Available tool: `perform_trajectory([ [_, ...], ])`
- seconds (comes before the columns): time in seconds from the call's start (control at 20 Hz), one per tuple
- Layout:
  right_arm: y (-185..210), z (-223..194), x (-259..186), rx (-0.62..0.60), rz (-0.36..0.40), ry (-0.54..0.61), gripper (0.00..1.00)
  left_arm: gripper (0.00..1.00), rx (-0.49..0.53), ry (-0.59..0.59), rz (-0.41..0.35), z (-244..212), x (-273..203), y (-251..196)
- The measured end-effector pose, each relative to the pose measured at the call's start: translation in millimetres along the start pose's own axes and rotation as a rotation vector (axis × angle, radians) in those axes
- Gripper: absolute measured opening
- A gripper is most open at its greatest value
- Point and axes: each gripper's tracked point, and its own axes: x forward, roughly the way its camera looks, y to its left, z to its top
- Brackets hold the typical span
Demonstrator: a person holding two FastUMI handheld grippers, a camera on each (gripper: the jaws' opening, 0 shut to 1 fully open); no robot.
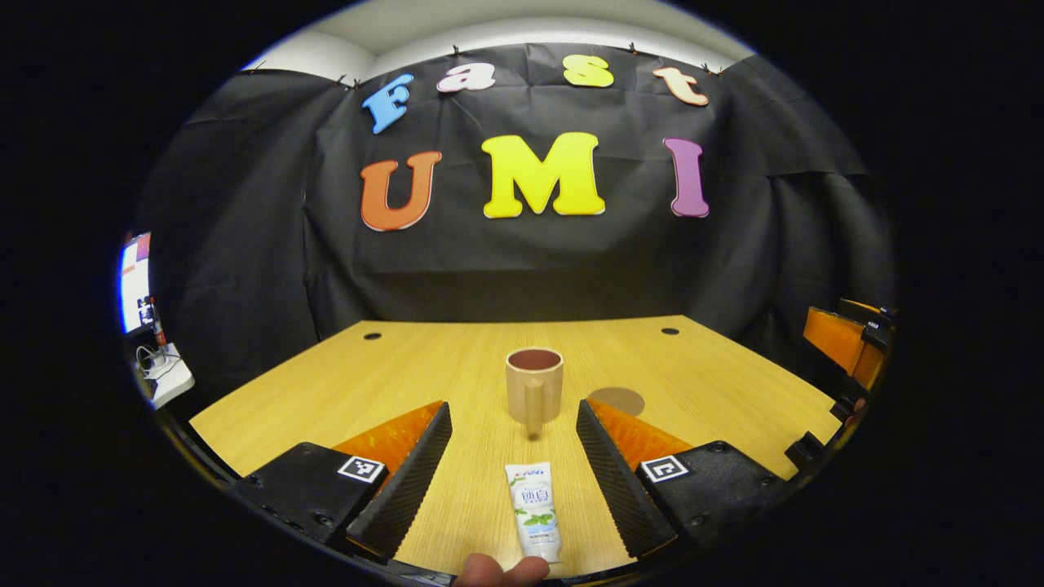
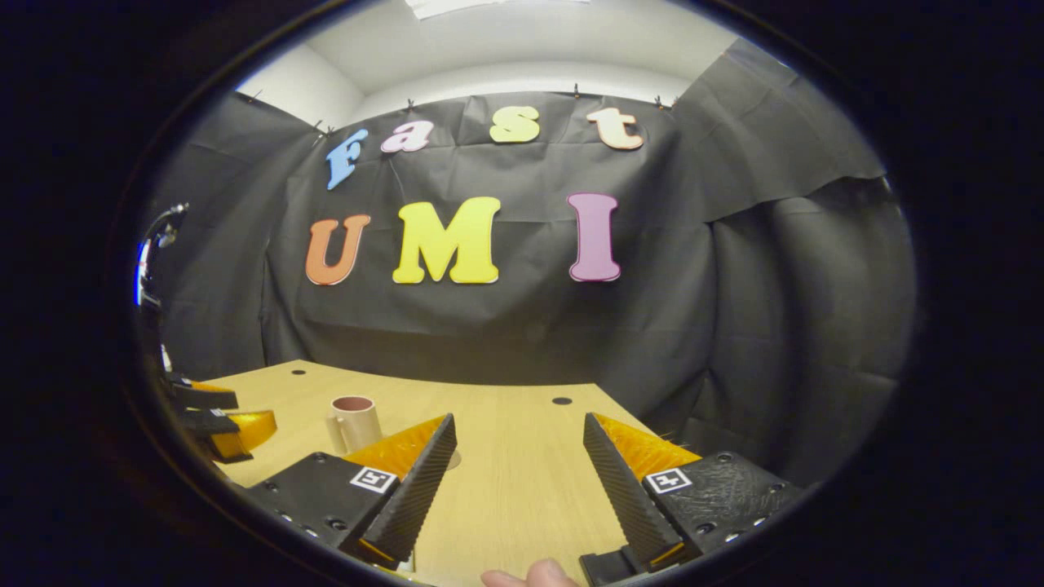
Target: Put the toothbrush and toothpaste on the desktop into the cup, then pick up the cup and place it on the coaster on the desktop.
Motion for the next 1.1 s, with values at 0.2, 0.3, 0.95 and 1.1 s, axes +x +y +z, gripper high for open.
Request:
perform_trajectory([
  [0.2,3,-22,3,0.002,0.013,0.06,0.94,0.98,-0.051,0.181,-0.043,-48,4,-9],
  [0.3,4,-28,2,0.003,0.02,0.077,0.95,0.99,-0.067,0.248,-0.059,-63,2,-15],
  [0.95,0,-46,8,-0.004,0.009,0.111,0.95,0.96,-0.087,0.505,-0.066,-118,8,-14],
  [1.1,-1,-48,9,-0.012,0.006,0.116,0.95,0.82,-0.079,0.521,-0.047,-116,11,-16],
])
